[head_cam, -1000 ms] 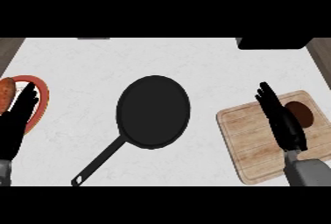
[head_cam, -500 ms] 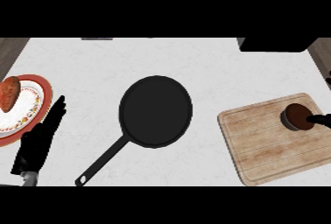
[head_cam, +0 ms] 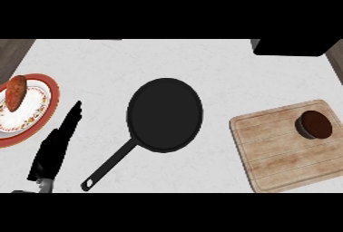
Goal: Pick the cupcake from the cutting board and place it in the pan
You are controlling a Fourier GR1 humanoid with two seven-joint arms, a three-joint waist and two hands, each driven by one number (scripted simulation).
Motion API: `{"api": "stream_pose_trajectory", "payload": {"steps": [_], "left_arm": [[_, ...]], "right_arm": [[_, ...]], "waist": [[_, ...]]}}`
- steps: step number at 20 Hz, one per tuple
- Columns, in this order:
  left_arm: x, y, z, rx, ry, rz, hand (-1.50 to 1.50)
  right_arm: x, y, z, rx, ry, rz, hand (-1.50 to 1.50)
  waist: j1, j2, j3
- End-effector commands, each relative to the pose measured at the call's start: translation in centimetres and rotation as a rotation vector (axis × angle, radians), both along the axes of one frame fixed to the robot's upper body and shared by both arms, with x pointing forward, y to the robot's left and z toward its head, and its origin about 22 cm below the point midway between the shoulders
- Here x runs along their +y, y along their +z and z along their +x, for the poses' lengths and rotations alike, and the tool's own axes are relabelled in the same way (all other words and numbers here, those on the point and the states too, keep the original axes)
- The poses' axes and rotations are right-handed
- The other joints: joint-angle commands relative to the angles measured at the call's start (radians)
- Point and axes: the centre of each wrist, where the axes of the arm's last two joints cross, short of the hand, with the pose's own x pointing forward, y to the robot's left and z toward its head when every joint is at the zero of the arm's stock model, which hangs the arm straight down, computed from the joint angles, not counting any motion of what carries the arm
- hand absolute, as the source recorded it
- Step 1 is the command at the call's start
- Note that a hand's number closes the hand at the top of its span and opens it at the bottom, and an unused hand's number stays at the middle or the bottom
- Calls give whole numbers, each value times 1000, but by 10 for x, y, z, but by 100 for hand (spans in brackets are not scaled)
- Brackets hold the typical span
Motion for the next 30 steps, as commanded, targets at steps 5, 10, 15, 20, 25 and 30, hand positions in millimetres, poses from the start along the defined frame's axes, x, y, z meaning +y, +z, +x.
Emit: {"api": "stream_pose_trajectory", "payload": {"steps": [5,10,15,20,25,30], "left_arm": [[-9,4,5,-3,0,-8,0],[-4,-8,-10,11,-7,8,0],[-3,-3,-9,5,12,-5,0],[7,14,0,20,19,-2,0],[-6,-2,-3,18,11,12,0],[5,-8,-2,16,31,2,0]], "right_arm": [[13,35,32,183,271,-123,-150],[52,40,71,226,343,-195,-150],[72,47,91,349,353,-263,-150],[101,37,105,427,420,-322,-150],[111,20,105,495,457,-472,-150],[137,36,112,579,485,-540,-150]], "waist": [[1,-4,-1],[-1,-6,-2],[-7,-7,-2],[-19,-9,-2],[-17,-7,-2],[-32,-12,-3]]}}
